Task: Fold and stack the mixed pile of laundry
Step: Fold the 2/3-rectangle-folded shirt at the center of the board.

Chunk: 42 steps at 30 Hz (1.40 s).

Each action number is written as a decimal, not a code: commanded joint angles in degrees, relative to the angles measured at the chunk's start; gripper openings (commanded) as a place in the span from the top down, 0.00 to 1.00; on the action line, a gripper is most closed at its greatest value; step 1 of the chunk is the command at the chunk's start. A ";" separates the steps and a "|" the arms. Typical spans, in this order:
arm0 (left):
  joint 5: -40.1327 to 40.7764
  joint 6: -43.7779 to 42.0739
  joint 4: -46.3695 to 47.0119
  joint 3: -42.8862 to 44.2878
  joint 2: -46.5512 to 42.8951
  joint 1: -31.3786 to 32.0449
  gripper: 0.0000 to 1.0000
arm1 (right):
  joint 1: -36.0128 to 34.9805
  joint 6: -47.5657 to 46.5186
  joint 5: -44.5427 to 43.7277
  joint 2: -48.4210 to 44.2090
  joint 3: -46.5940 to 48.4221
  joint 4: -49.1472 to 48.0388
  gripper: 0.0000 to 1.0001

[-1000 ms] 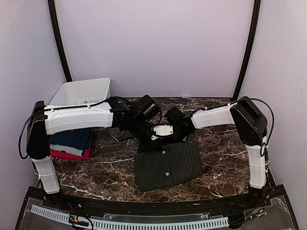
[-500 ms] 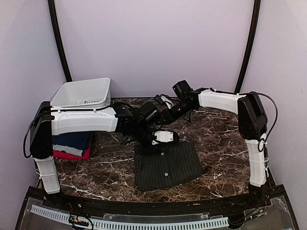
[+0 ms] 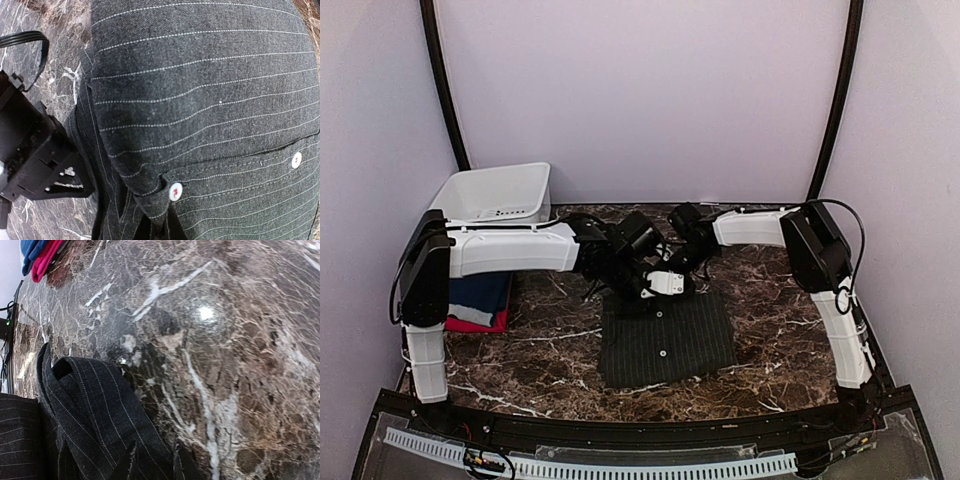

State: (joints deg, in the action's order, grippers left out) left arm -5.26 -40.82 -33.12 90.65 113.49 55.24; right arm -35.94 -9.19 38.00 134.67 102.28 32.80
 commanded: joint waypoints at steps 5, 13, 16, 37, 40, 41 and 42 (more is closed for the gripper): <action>1.92 -4.95 -0.13 4.61 -0.29 -2.99 0.95 | -1.21 -1.79 0.06 0.51 -1.78 2.38 0.80; 3.06 -8.13 1.99 7.38 2.75 -5.04 0.91 | -1.54 -1.67 0.49 0.55 -1.73 2.19 0.81; 4.44 -9.79 5.83 6.16 4.21 -5.80 0.91 | -1.61 -1.57 -0.17 -0.22 -1.53 2.42 0.81; 1.38 23.34 11.06 -0.57 -7.88 -14.33 0.51 | 17.58 13.86 -5.97 -33.90 -16.81 -3.99 0.42; -4.82 34.34 15.24 -11.01 -12.94 -16.86 0.48 | 17.66 15.88 -2.39 -39.72 -26.35 -7.45 0.43; -8.34 40.08 18.33 -13.39 -15.38 -18.16 0.47 | 17.66 16.74 -0.82 -41.03 -29.24 -8.79 0.44; -9.80 42.86 20.32 -18.18 -16.49 -18.68 0.46 | 17.61 17.43 0.57 -42.16 -31.78 -9.87 0.44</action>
State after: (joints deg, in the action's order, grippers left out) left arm -4.36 -18.20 -18.76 83.53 104.09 38.61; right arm -16.75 3.68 31.38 95.53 79.85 27.94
